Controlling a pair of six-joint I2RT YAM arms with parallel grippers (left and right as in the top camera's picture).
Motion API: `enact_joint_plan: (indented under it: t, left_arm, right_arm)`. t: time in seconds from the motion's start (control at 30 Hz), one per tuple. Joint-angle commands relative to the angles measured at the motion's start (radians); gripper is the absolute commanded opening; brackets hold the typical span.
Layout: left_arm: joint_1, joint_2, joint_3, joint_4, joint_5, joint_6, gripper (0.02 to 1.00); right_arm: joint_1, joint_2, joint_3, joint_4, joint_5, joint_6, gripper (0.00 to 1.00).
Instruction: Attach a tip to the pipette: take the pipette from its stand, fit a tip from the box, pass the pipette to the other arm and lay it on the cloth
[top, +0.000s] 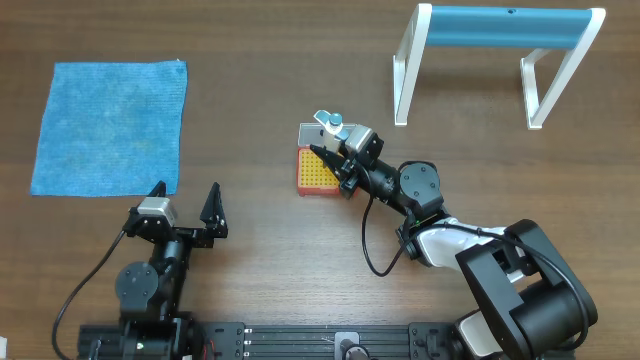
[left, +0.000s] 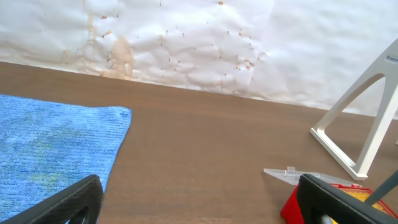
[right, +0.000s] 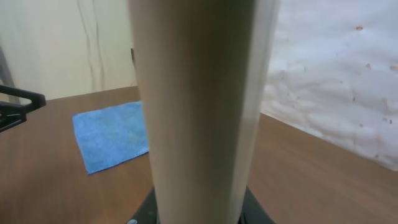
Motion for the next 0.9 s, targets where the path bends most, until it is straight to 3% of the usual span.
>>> enact_joint_plan:
  t: [0.03,0.9]
  left_arm:
    - [0.002,-0.005,-0.003,-0.005,-0.004,0.008,0.996]
    - [0.002,-0.005,-0.003,-0.005,-0.004,0.008,0.996]
  right_arm:
    - [-0.025,0.004,0.047,-0.040,0.010,-0.055,0.080]
    - [-0.023,0.080,0.051,-0.014,-0.047,-0.031,0.080]
